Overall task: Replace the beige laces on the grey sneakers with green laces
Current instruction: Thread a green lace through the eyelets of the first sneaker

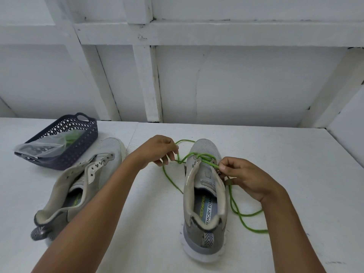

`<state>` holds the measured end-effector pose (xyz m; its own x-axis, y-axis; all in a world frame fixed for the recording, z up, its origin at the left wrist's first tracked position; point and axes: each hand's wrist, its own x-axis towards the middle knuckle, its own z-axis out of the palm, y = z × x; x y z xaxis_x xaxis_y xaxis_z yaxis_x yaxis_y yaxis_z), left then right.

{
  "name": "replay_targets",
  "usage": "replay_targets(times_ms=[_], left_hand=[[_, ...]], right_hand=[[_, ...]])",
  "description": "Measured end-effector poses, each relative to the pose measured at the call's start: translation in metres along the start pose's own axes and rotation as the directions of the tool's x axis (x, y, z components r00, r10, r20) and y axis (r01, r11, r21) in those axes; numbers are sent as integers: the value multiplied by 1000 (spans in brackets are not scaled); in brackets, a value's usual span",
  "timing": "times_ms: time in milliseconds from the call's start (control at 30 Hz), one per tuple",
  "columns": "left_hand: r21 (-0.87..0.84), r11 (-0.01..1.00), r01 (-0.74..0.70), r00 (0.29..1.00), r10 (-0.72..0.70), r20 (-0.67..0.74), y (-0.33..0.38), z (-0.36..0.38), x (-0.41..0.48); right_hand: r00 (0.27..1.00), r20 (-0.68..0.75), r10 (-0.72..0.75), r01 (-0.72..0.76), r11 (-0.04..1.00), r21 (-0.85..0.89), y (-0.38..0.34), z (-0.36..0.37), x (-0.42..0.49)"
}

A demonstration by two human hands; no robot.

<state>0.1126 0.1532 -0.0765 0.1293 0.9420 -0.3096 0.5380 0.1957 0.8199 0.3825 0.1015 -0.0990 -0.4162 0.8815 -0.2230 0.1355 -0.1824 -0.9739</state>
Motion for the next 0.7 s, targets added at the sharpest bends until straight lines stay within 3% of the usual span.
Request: replay_targets(times_ms=[133, 267, 367, 467, 533, 700], left_hand=[[49, 999, 12, 1000, -11, -12, -5, 0, 5], [129, 991, -36, 999, 37, -10, -9, -4, 4], [296, 942, -159, 974, 101, 203, -7, -9, -4], [503, 831, -237, 914, 15, 406, -6, -4, -10], [625, 734, -265, 915, -12, 403, -10, 3, -9], [703, 668, -245, 957, 49, 287, -20, 4, -8]], right_hand=[[1000, -23, 10, -9, 998, 59, 3, -4, -1], [997, -75, 30, -32, 999, -29, 3, 1, 3], [989, -139, 45, -64, 990, -129, -2, 4, 4], [977, -207, 42, -85, 976, -203, -9, 8, 3], [966, -257, 39, -108, 960, -260, -14, 14, 2], [955, -294, 45, -147, 931, -335, -20, 27, 3]])
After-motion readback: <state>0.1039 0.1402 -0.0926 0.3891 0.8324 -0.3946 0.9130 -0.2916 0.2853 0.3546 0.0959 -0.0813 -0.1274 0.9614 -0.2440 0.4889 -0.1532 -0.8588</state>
